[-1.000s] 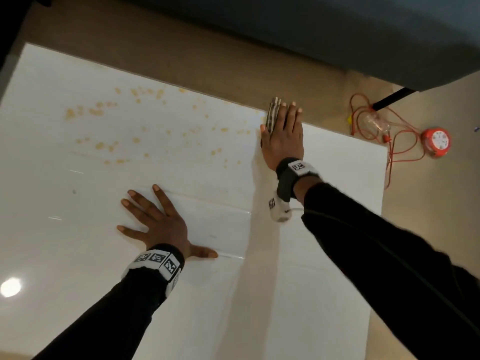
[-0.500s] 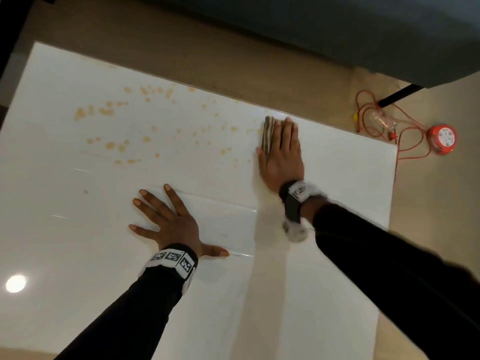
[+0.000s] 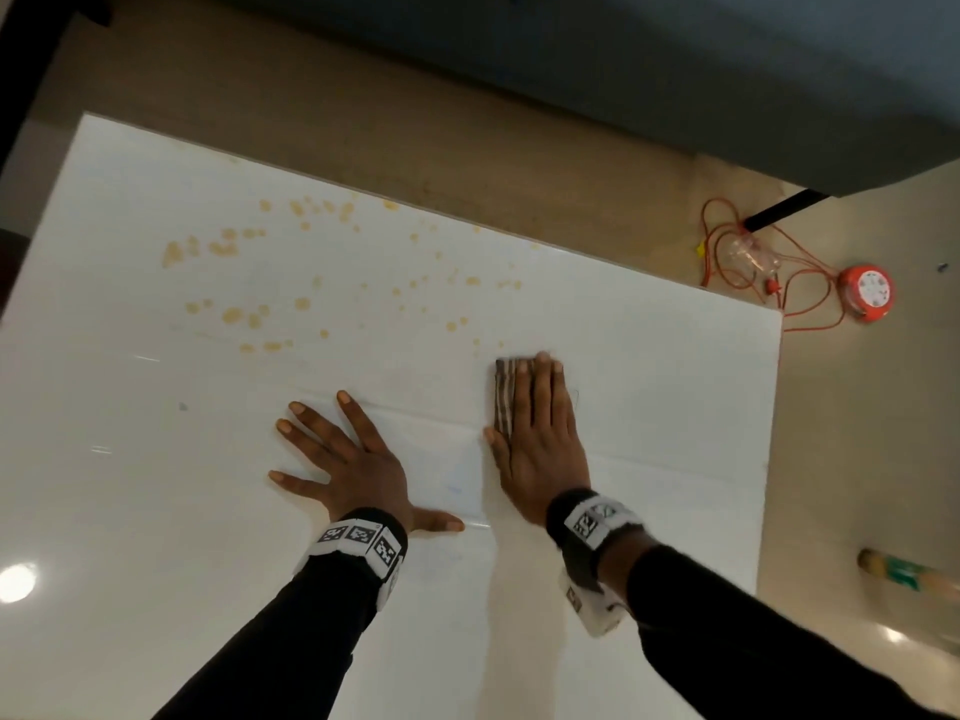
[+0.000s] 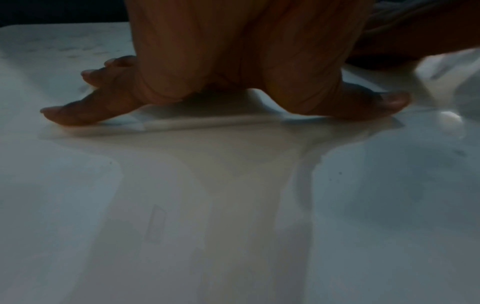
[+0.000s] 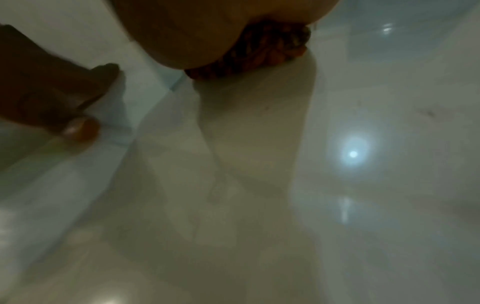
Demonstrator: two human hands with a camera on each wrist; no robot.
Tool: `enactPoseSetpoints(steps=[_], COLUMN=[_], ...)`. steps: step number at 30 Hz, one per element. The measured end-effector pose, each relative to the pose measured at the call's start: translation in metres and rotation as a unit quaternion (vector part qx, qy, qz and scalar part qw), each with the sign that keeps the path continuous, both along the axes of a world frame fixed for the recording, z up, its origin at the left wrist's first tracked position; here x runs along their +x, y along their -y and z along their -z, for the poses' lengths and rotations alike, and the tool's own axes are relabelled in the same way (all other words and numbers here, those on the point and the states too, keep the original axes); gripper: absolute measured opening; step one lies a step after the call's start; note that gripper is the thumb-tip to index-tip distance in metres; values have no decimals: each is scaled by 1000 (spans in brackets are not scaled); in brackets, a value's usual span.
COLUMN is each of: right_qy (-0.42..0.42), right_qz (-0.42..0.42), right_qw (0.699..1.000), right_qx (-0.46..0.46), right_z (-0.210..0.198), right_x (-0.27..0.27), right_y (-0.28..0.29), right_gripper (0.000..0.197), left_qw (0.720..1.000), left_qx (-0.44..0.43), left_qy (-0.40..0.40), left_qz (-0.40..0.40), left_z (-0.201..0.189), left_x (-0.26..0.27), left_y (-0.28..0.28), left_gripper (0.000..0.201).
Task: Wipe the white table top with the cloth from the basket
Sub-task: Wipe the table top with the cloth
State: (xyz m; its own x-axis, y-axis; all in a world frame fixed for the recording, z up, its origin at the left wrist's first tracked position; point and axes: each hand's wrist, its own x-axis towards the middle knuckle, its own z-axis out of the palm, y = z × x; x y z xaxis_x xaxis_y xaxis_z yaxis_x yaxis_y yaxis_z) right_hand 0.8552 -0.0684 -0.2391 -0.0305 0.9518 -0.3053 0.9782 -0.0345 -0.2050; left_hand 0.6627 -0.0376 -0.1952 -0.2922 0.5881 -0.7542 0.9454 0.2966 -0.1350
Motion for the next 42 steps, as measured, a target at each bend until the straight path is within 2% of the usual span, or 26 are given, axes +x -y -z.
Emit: enactPoseSetpoints(steps=[4, 6, 8, 10, 14, 16, 19, 24, 27, 30, 32, 34, 36, 39, 42], right_qy=[20, 13, 6, 0, 2, -12, 6, 41, 38, 31, 48, 24, 10, 9, 55], right_qz=[50, 94, 129, 146, 80, 68, 59, 106, 125, 98, 68, 53, 31, 0, 2], right_qw=[998, 995, 991, 989, 997, 998, 998, 994, 991, 995, 996, 998, 999, 1000, 998], right_qx=[38, 27, 25, 28, 20, 5, 2, -1, 5, 3, 16, 1, -1, -12, 12], right_z=[14, 13, 13, 13, 3, -4, 0, 19, 19, 18, 21, 14, 6, 0, 19], right_x=[12, 14, 10, 2, -40, -51, -44, -30, -26, -34, -50, -71, -82, -69, -47], right_y=[-109, -160, -184, -163, -24, 24, 3, -142, -191, -163, -110, -49, -17, -33, -109], right_gripper=[80, 80, 81, 82, 75, 75, 77, 86, 86, 83, 79, 79, 82, 83, 86], left_qw=[1000, 1000, 1000, 1000, 1000, 1000, 999, 990, 982, 981, 983, 986, 989, 991, 992], left_qx=[3, 6, 6, 8, 6, 11, 16, 93, 155, 188, 180, 162, 142, 114, 86], left_qy=[-7, -7, -3, 2, 17, 29, 42, 83, 63, 35, 24, 22, 9, 15, 23], left_qz=[8, 13, 17, 17, 13, 5, 8, 60, 83, 27, -5, -22, -36, -71, -91], left_z=[3, 5, 6, 4, 1, 1, 2, 10, 14, 13, 13, 8, 1, -2, 3], left_x=[-1, -3, -4, -5, -7, -6, -8, -33, -73, -136, -173, -204, -229, -253, -259], left_y=[2, 2, 2, 2, 0, 1, 2, 22, 20, -14, -43, -66, -82, -94, -95], left_gripper=[203, 203, 203, 202, 202, 201, 200, 187, 176, 174, 181, 186, 189, 196, 197])
